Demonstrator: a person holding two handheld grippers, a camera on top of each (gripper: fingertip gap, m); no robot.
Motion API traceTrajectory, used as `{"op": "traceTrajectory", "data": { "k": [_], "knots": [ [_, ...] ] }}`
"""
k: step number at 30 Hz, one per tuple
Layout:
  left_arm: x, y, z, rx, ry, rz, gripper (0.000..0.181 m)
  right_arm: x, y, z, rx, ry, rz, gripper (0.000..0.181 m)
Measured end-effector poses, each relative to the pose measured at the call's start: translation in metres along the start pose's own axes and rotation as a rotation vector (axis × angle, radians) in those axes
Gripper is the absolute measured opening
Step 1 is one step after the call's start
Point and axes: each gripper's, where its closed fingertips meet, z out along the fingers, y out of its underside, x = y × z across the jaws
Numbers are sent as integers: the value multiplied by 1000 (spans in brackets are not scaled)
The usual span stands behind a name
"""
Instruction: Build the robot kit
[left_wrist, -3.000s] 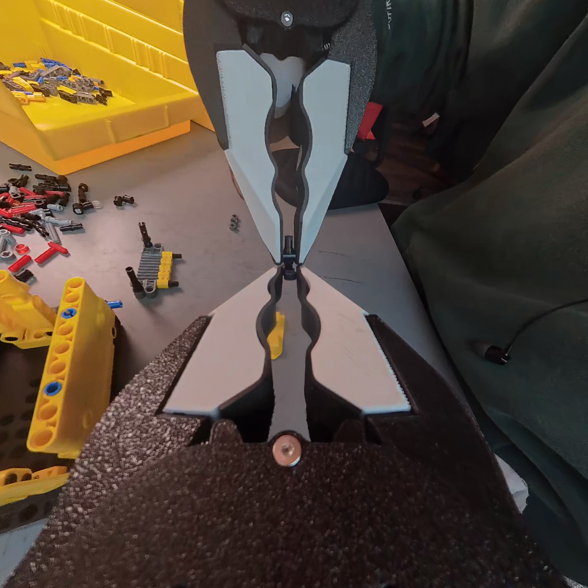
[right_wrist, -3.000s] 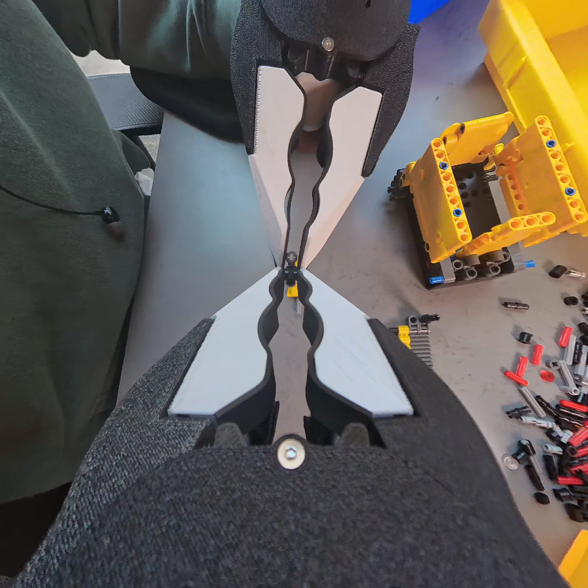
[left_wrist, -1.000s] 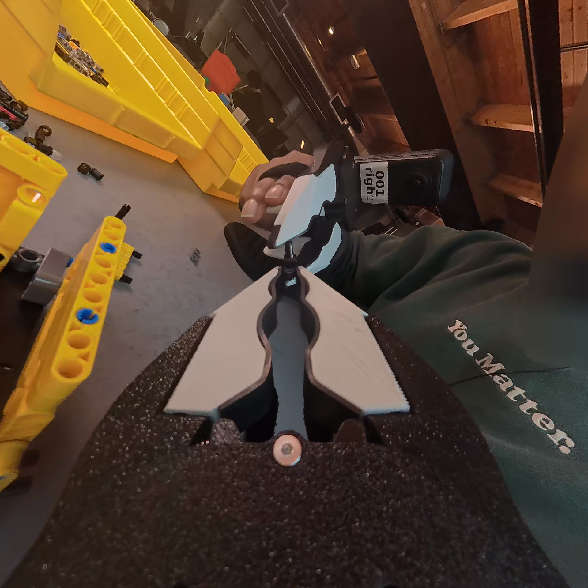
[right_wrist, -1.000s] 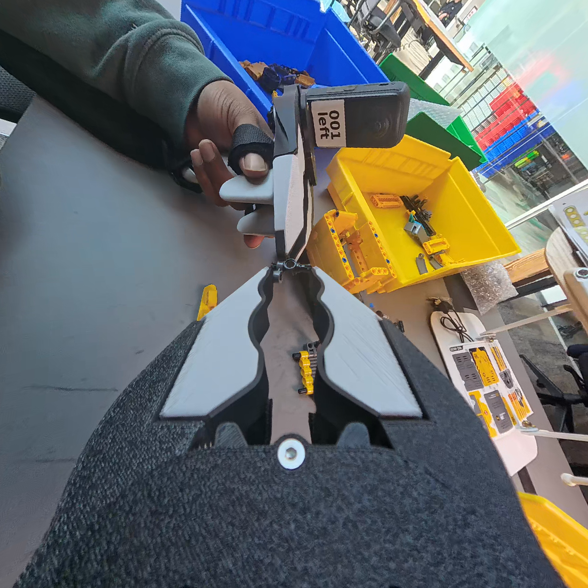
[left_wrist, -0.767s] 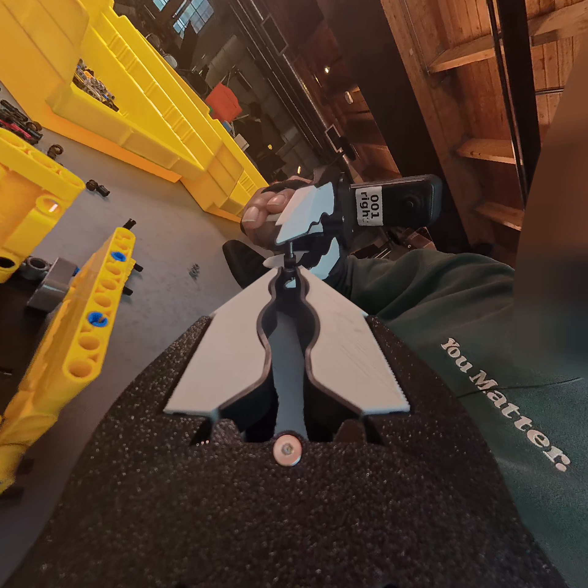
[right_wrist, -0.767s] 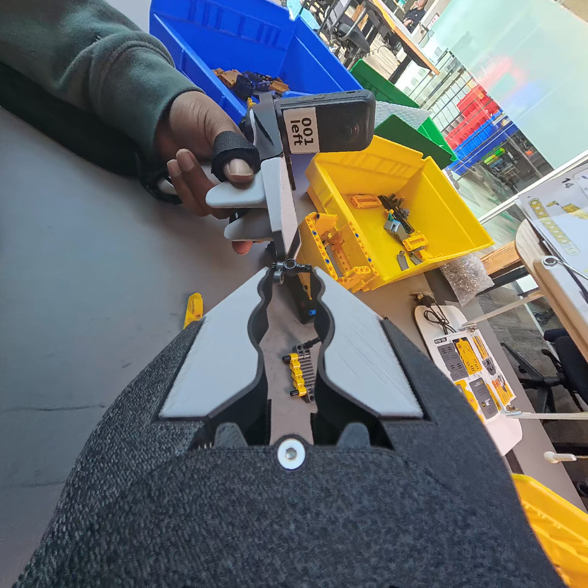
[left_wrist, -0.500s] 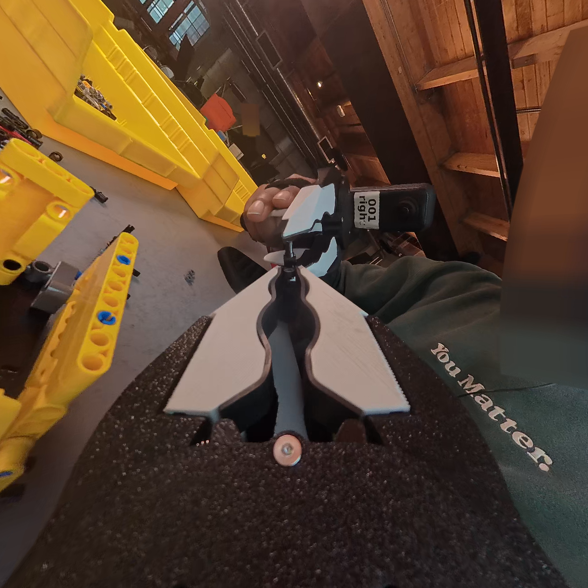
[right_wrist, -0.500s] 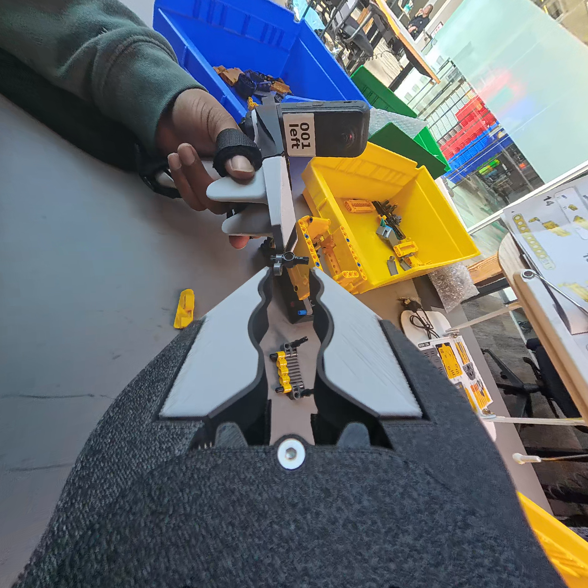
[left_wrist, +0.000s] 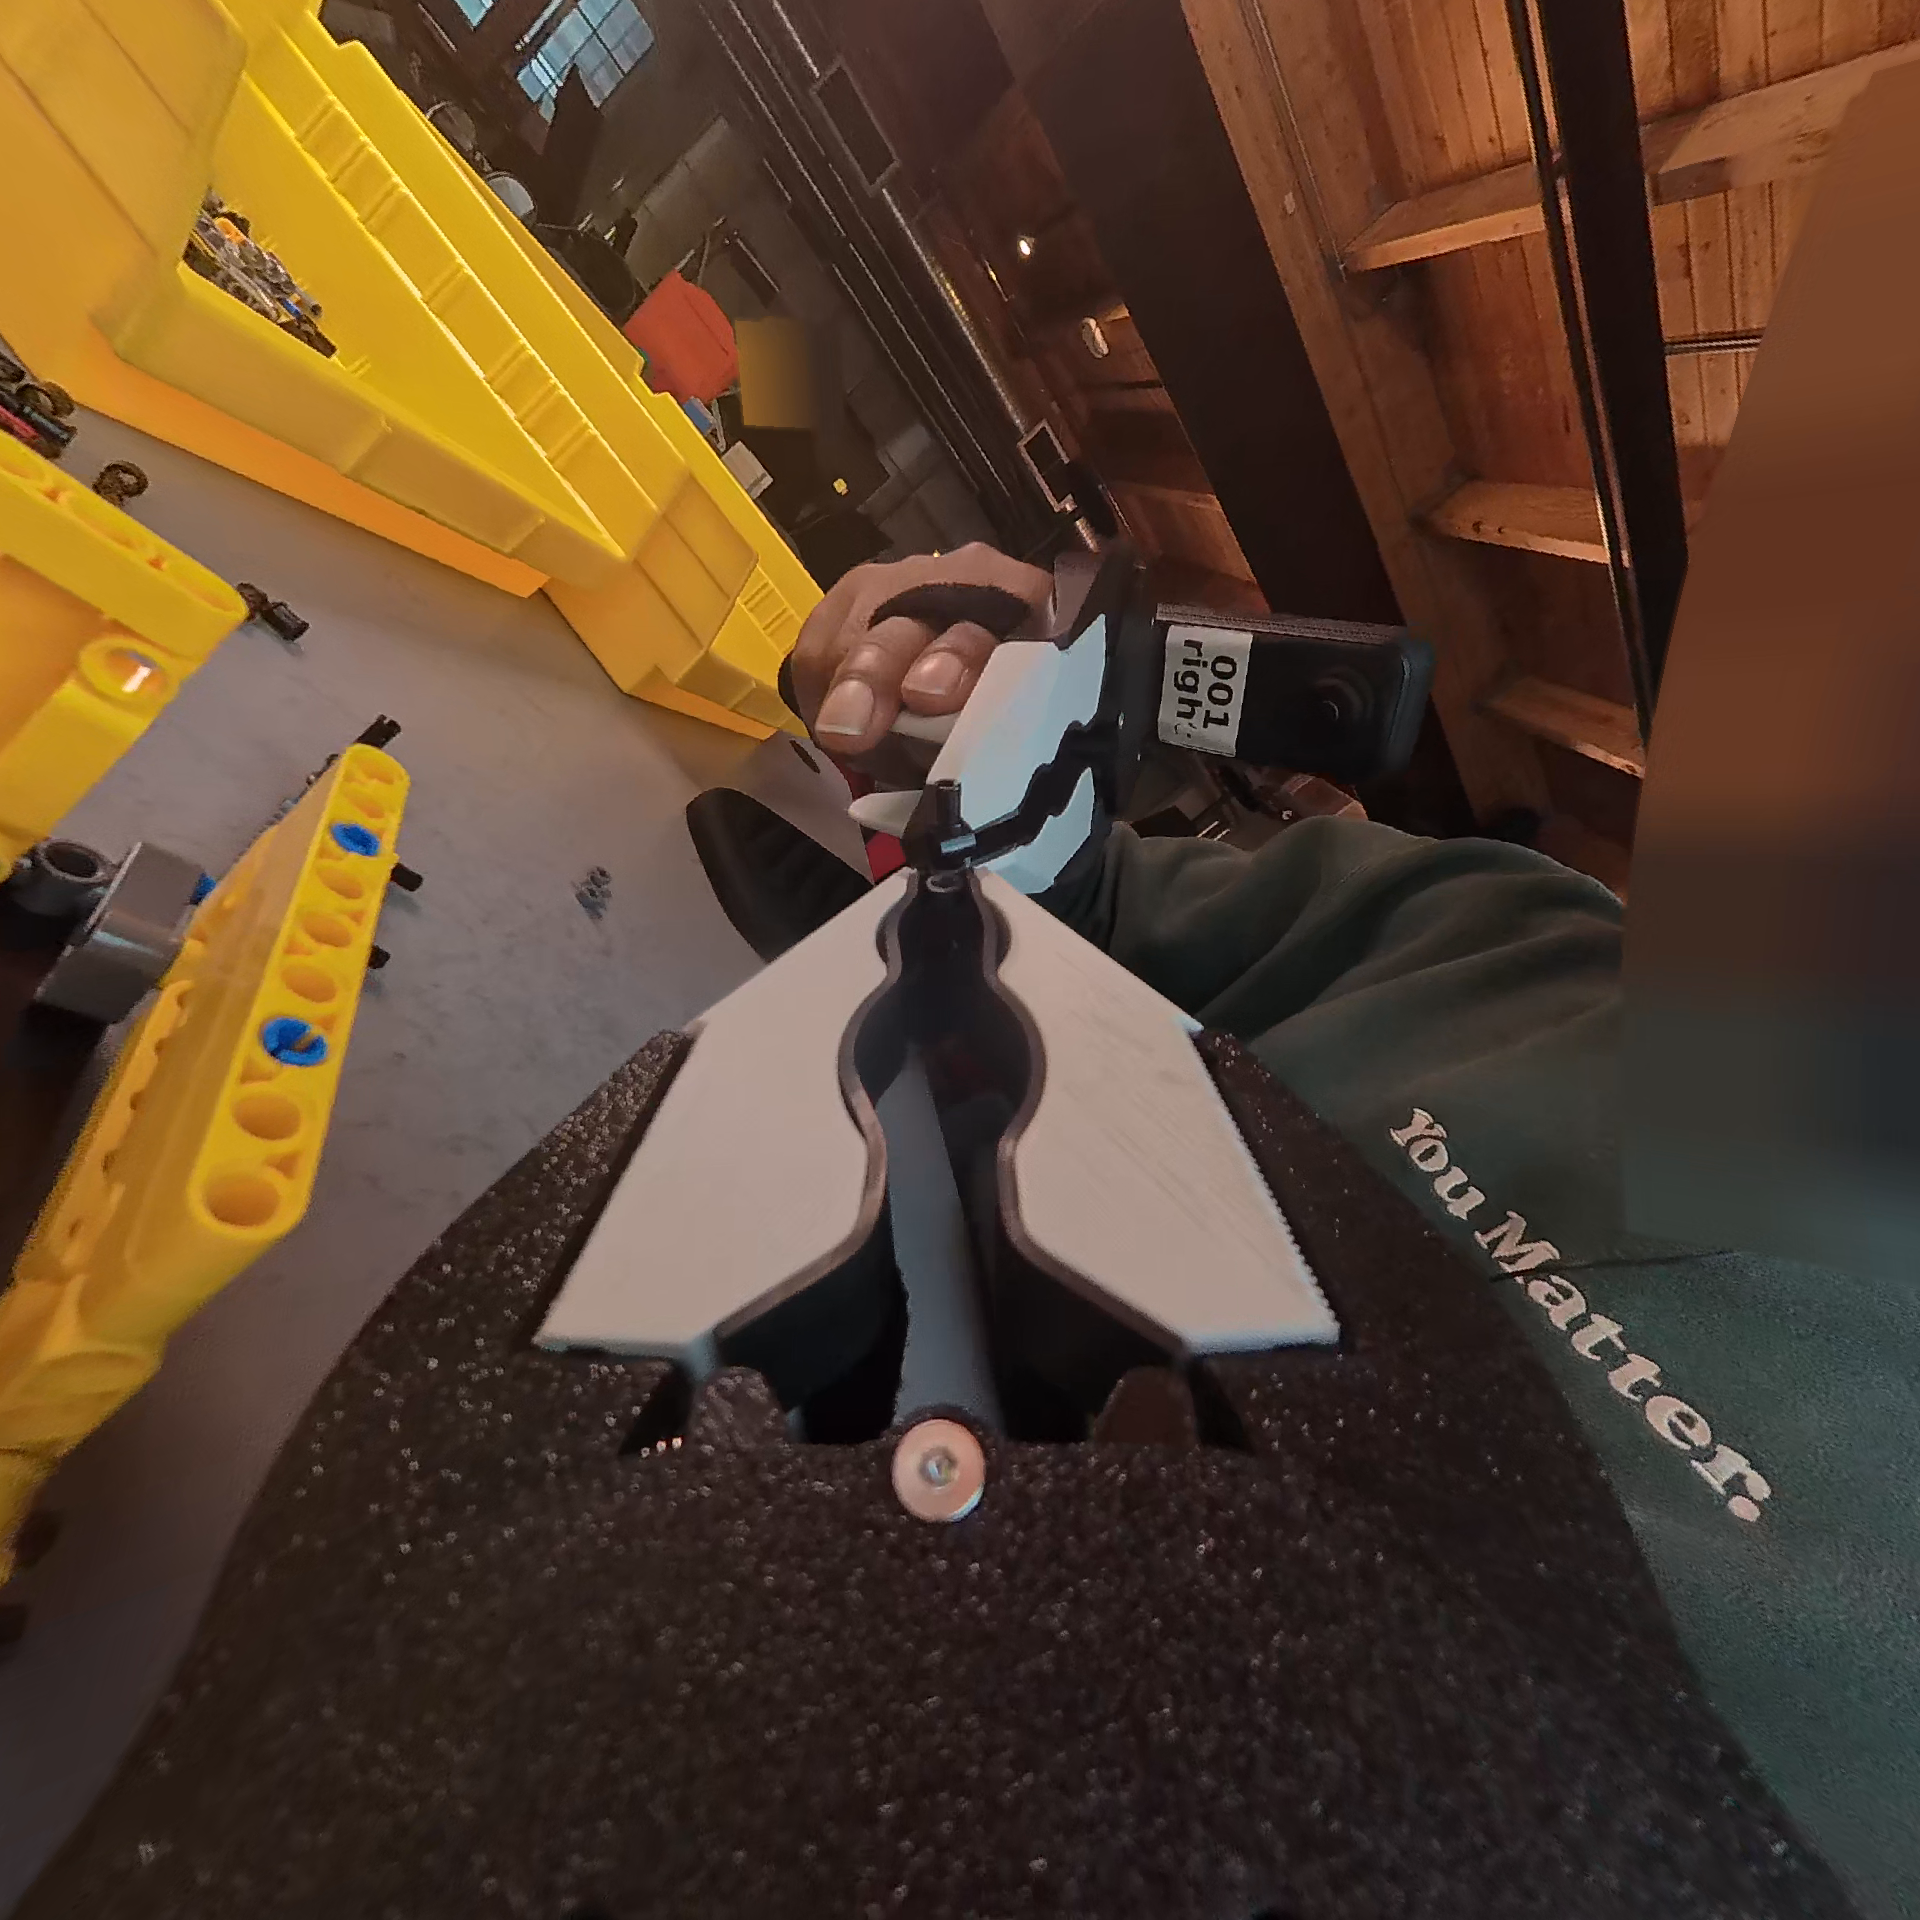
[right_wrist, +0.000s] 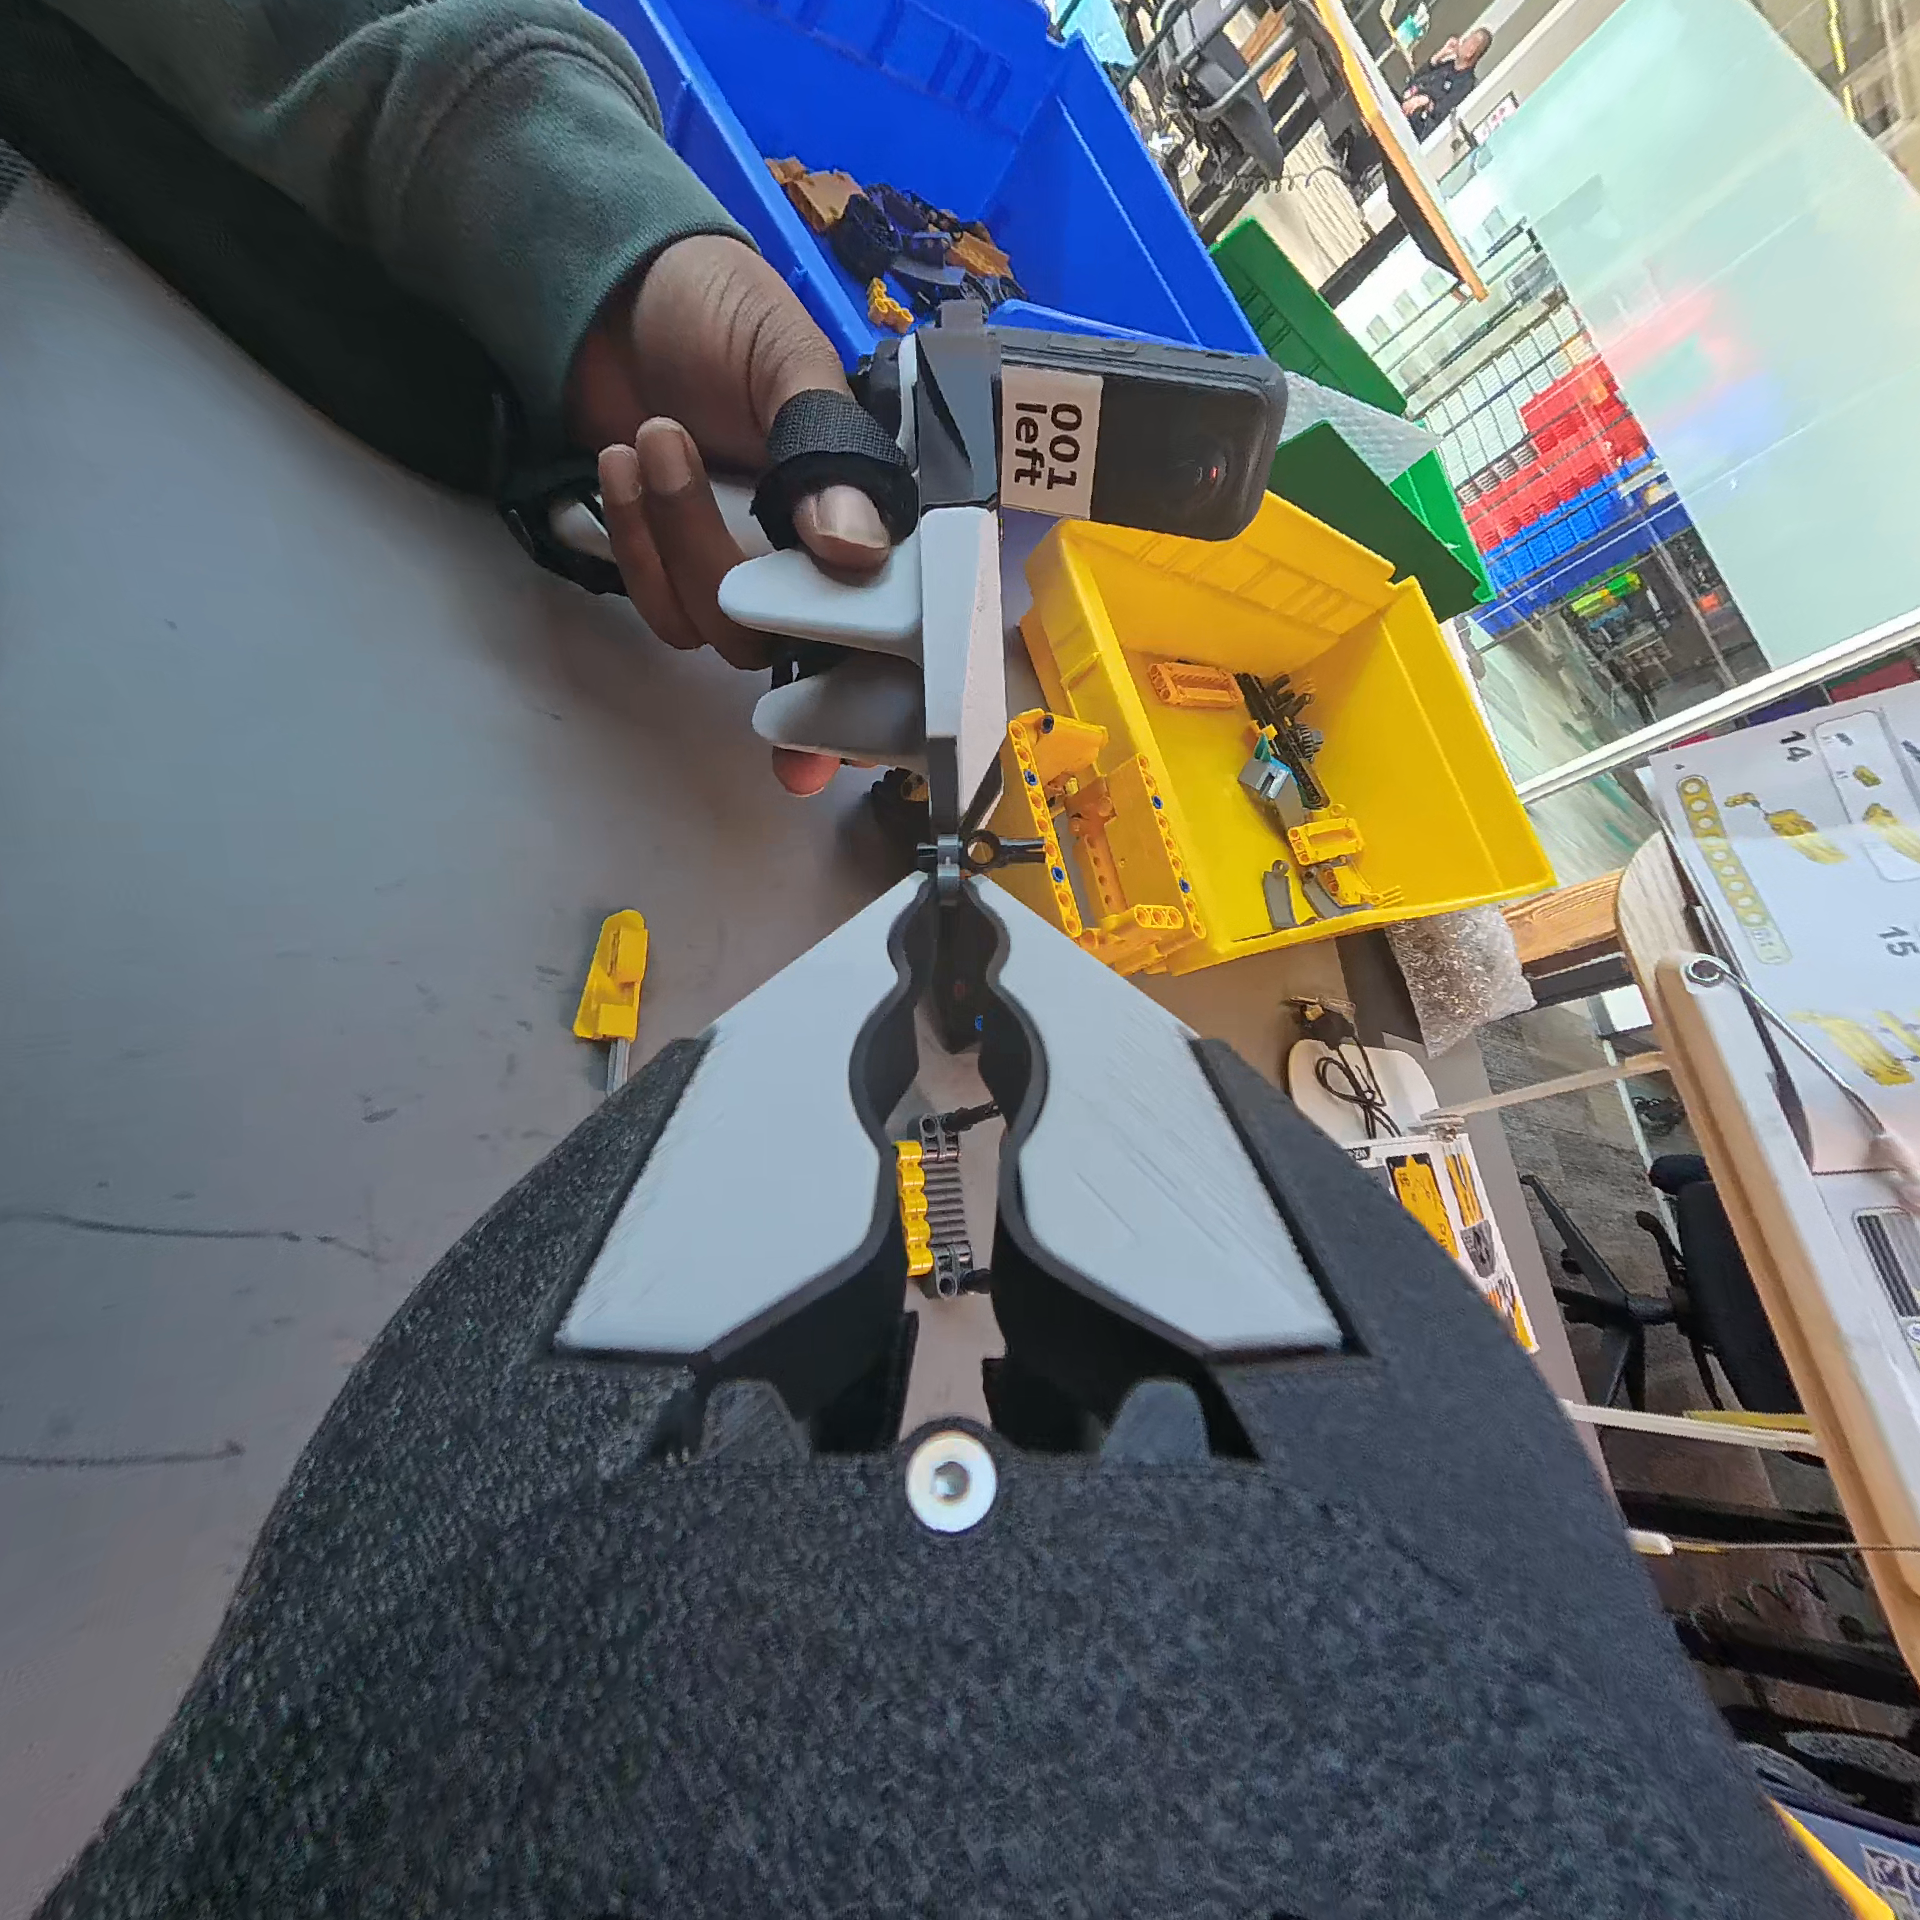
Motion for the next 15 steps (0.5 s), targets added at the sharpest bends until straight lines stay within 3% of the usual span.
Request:
{"op": "traceTrajectory", "data": {
  "k": [3,7,15],
  "knots": [
    [0,0,1,-5,-6,9,5,1,1,-1,-8,6,-4,3],
    [0,2,1,-15,2,-1,6,5,5,-4,-33,-1,-19,23],
    [0,11,5,-65,6,-12,5,-6,1,-2,-53,-95,-111,23]
  ]
}}
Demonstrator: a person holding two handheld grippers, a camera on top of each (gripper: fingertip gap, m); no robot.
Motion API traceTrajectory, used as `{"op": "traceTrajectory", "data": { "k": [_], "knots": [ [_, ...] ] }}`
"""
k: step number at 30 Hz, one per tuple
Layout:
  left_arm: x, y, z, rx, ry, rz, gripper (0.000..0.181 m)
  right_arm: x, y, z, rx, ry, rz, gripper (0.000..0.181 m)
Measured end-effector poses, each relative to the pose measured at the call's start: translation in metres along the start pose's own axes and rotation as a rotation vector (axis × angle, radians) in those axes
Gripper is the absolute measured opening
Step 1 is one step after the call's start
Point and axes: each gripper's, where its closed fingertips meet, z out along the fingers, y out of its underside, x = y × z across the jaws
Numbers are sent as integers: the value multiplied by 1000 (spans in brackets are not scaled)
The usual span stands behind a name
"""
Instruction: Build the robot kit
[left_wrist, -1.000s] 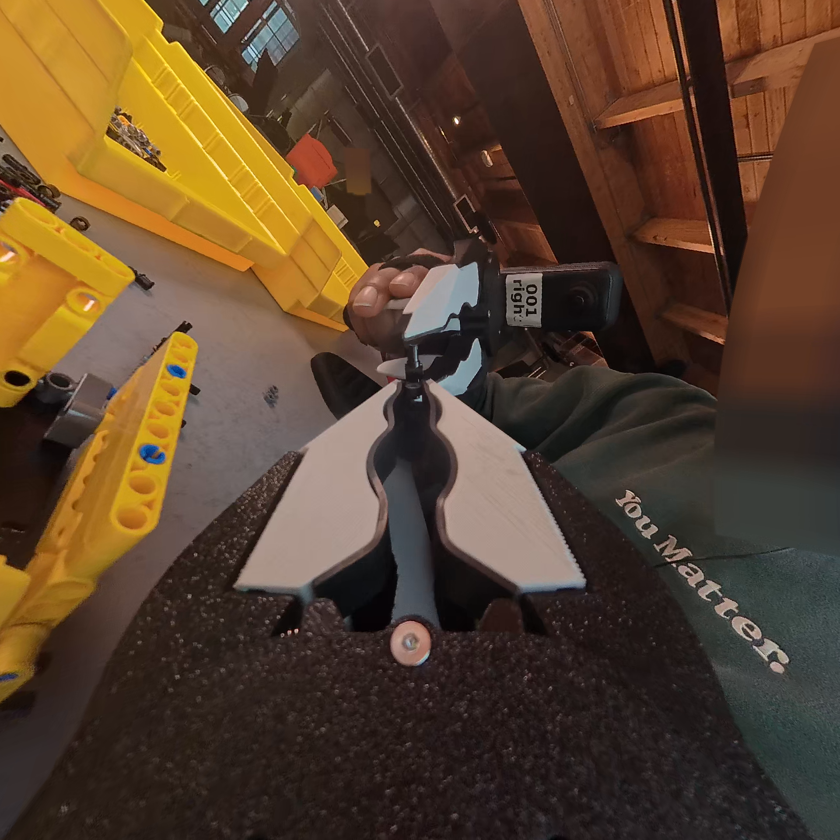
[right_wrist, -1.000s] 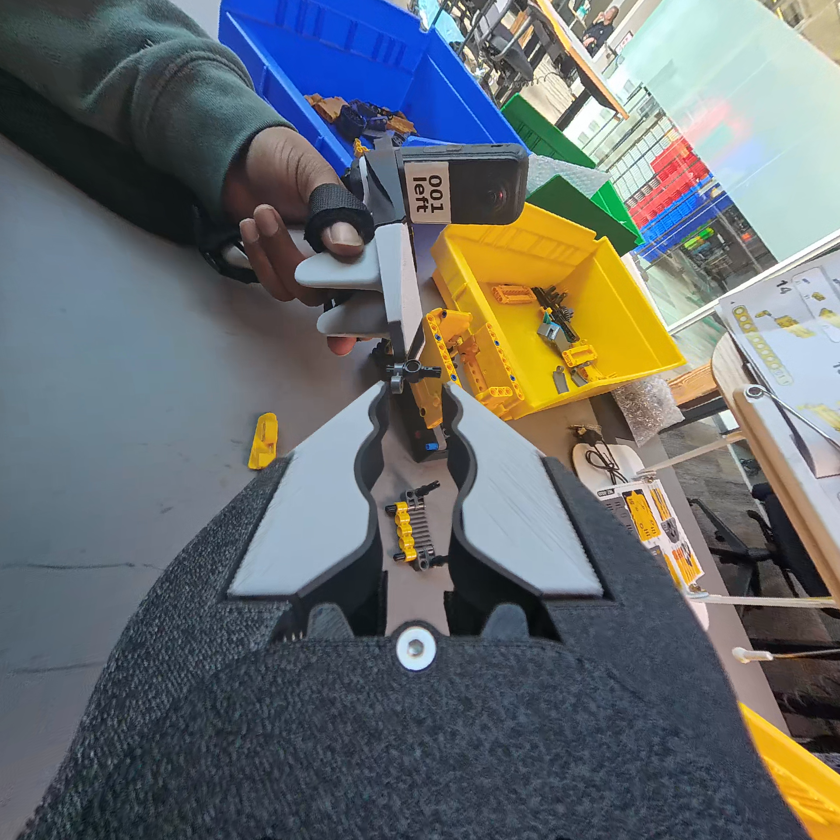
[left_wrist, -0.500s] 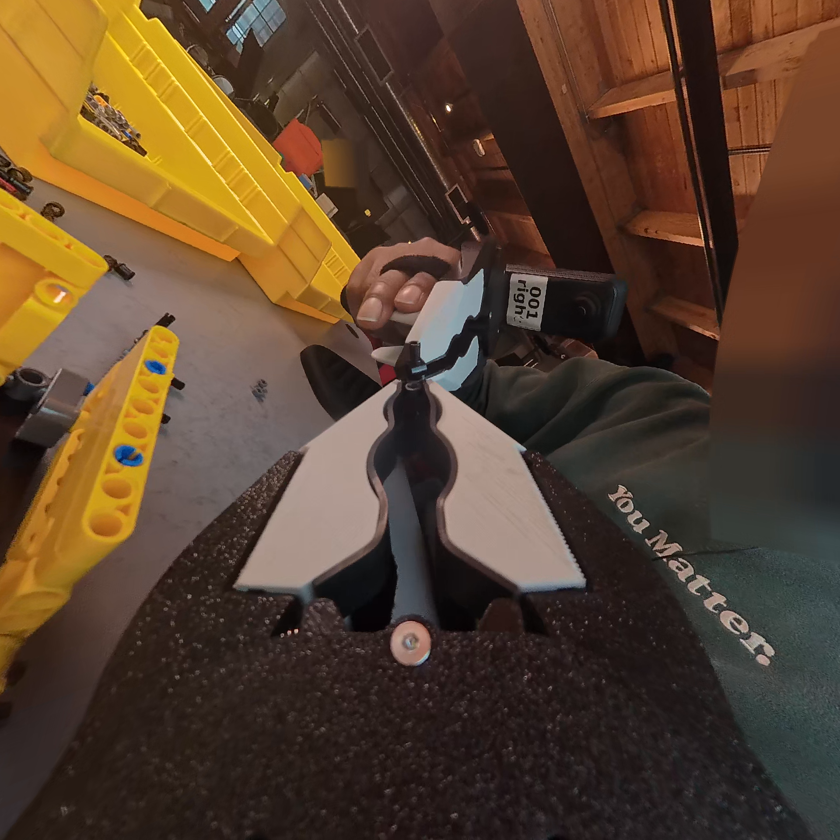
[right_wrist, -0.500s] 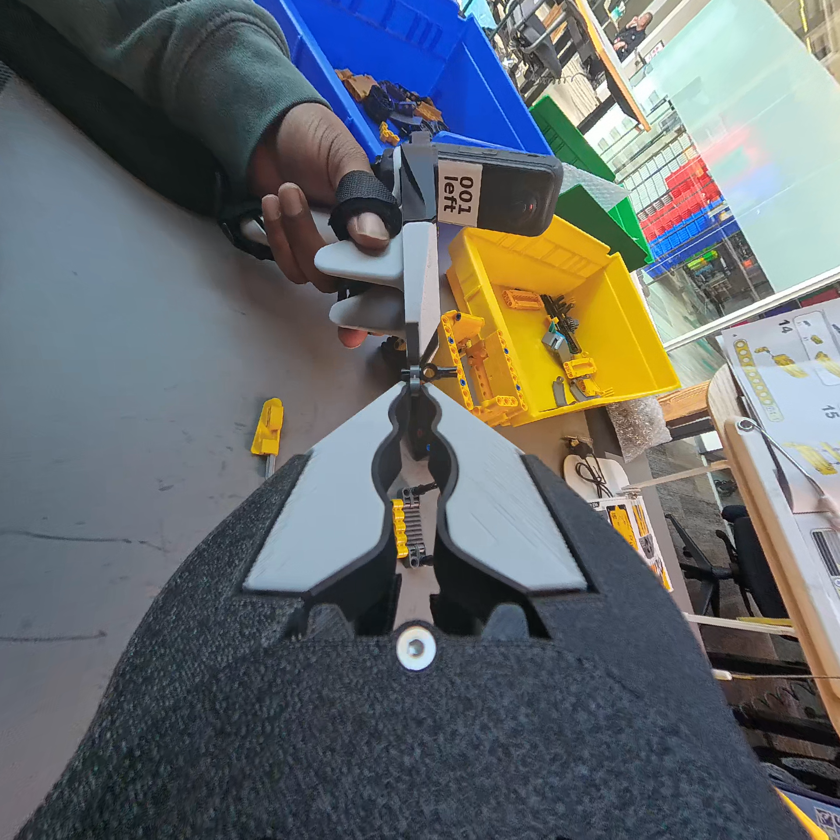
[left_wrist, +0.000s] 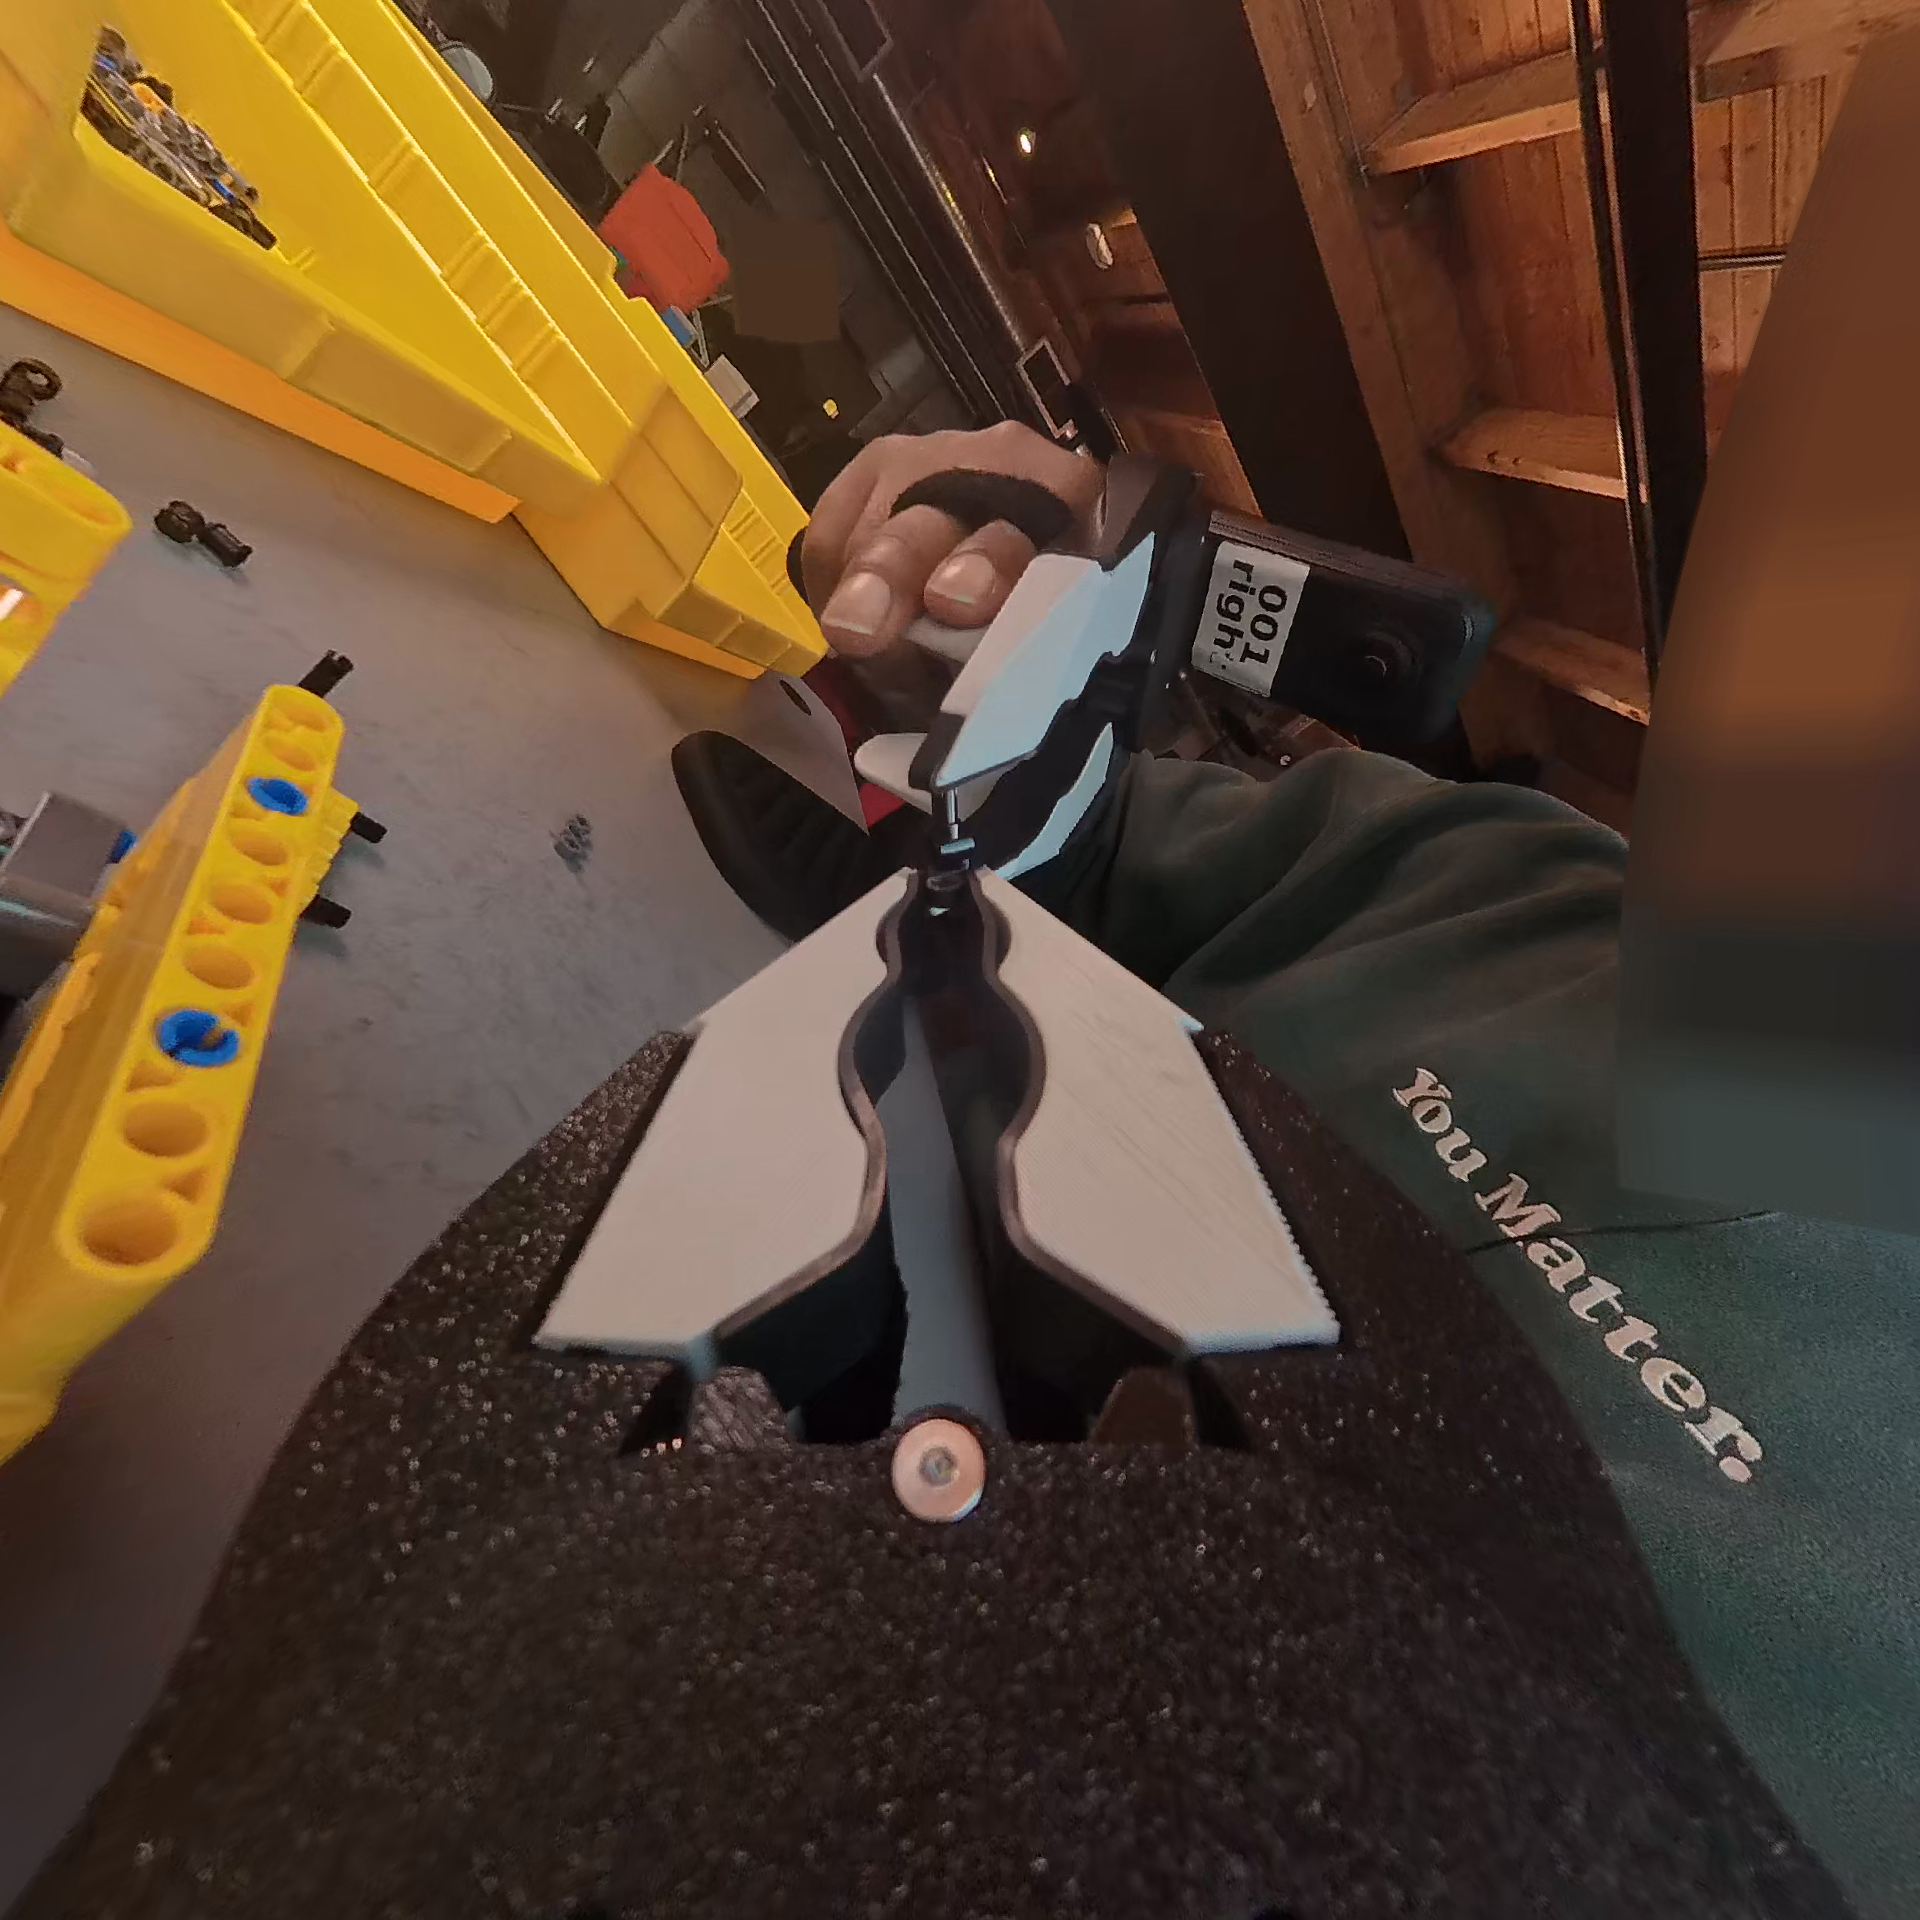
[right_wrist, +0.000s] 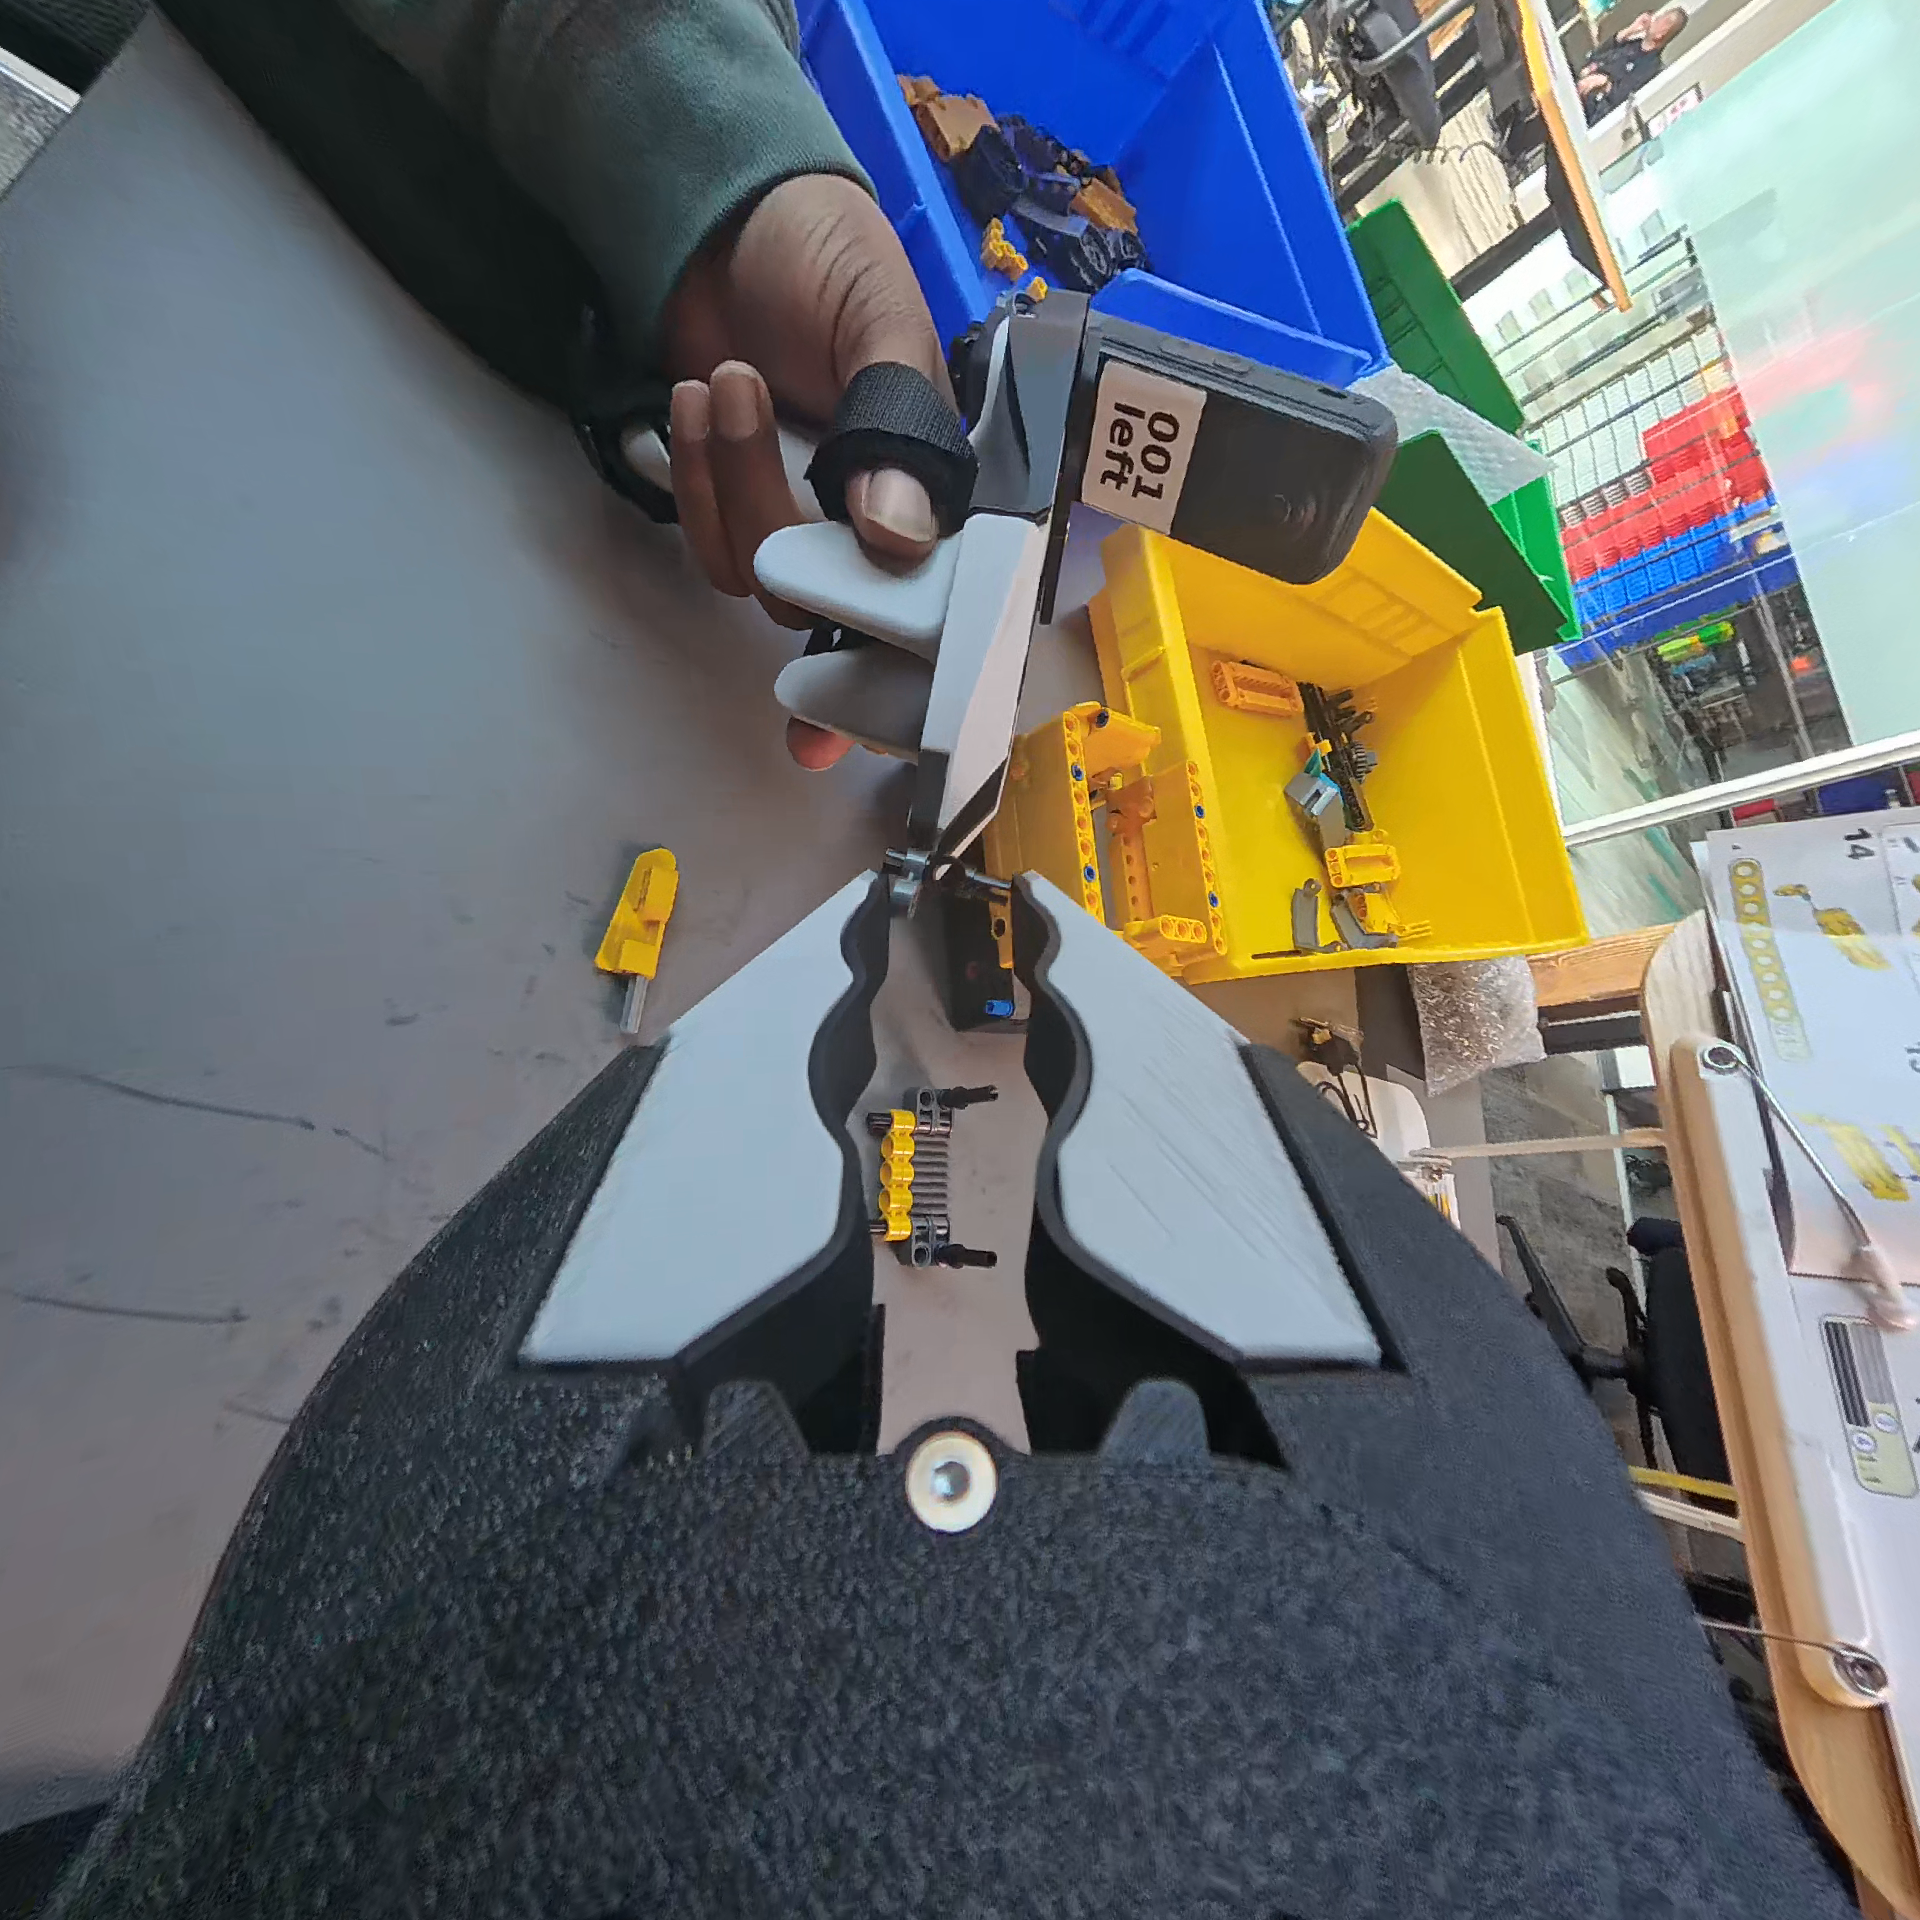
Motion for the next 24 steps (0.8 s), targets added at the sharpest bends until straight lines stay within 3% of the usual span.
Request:
{"op": "traceTrajectory", "data": {
  "k": [6,17,24],
  "knots": [
    [-2,-1,0,2,-27,22,5,0,1,0,-5,-25,87,23],
    [-10,8,2,-87,-163,196,6,-2,10,-1,152,-237,578,25],
    [-15,12,2,-129,-227,285,6,-16,9,2,209,-350,719,9]
  ]
}}
